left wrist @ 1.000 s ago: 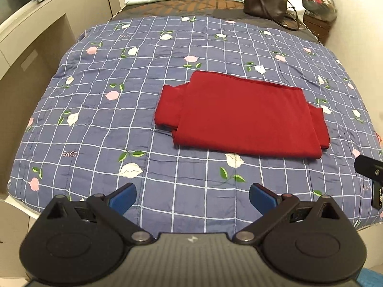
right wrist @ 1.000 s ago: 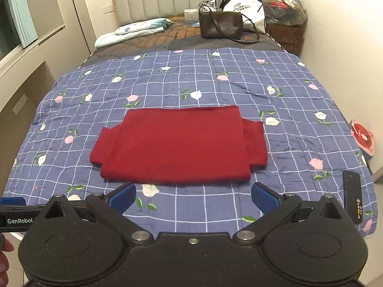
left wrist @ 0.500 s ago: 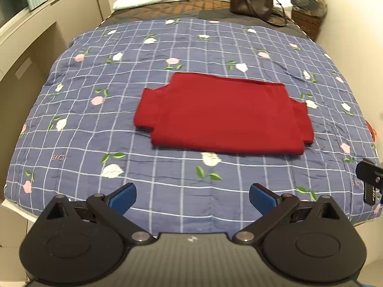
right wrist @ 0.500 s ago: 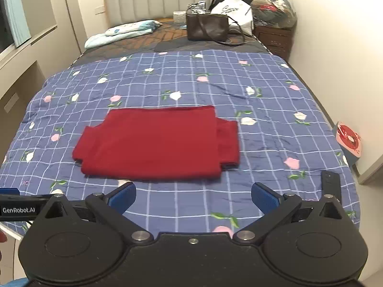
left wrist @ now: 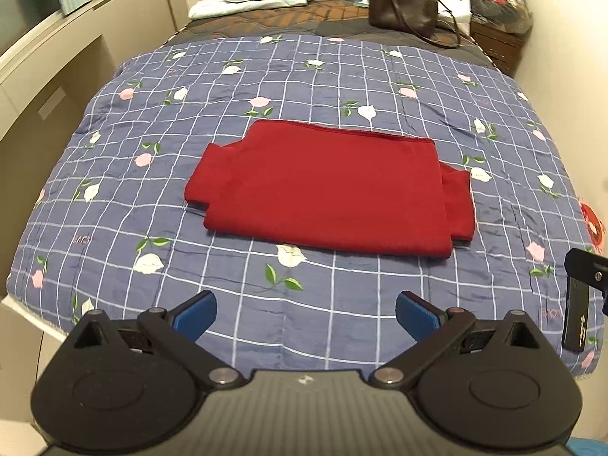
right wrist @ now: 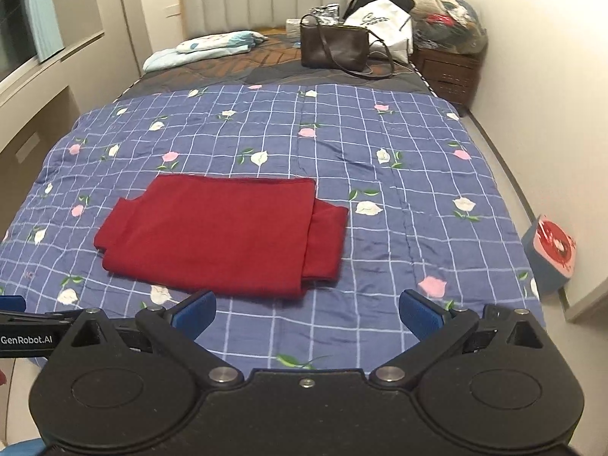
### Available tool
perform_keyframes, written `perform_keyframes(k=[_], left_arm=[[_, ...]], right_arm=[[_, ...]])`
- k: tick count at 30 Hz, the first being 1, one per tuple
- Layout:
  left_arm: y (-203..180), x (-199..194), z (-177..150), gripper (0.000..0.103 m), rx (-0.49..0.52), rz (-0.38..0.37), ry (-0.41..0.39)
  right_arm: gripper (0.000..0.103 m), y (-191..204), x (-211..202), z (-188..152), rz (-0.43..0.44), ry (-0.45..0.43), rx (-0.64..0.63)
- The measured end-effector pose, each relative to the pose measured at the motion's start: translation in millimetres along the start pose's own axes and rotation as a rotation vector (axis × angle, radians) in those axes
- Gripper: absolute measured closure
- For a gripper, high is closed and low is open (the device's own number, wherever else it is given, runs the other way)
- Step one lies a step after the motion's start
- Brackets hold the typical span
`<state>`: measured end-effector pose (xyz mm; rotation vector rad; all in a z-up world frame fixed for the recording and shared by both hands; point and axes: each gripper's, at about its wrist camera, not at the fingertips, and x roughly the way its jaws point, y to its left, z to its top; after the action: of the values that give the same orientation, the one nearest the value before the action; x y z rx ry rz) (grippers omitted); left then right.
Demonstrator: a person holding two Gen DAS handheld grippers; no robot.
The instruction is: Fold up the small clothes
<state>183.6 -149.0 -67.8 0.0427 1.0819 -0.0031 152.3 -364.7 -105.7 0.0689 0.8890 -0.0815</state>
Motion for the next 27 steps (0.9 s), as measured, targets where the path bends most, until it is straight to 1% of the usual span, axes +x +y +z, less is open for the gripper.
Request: perform_keyframes(k=[7, 11, 17, 21, 27], left_arm=[[-26.2, -6.0, -6.6, 0.001, -0.028, 0.08, -0.003], [-30.7, -10.3, -6.7, 0.001, -0.046, 0.122, 0.005], [-29.7, -9.8, -2.6, 0.001, -0.062, 0.166, 0.018], [-26.6, -3.6, 2.4, 0.001, -0.066, 0.18, 0.034], [-14.5, 18.4, 14.9, 0.001, -0.07, 0.17, 0.067]], right_arm=[[0.001, -30.7, 16.6, 9.3, 0.059, 0.022, -0.028], [0.001, -36.4, 26.4, 13.2, 0.096, 0.042, -0.039], [0.001, -32.7, 40.5, 19.8, 0.133, 0.068, -0.059], [0.001, -28.9, 50.7, 24.6, 0.139, 0.089, -0.066], [0.001, -18.1, 72.7, 32.3, 0.123, 0.13, -0.075]])
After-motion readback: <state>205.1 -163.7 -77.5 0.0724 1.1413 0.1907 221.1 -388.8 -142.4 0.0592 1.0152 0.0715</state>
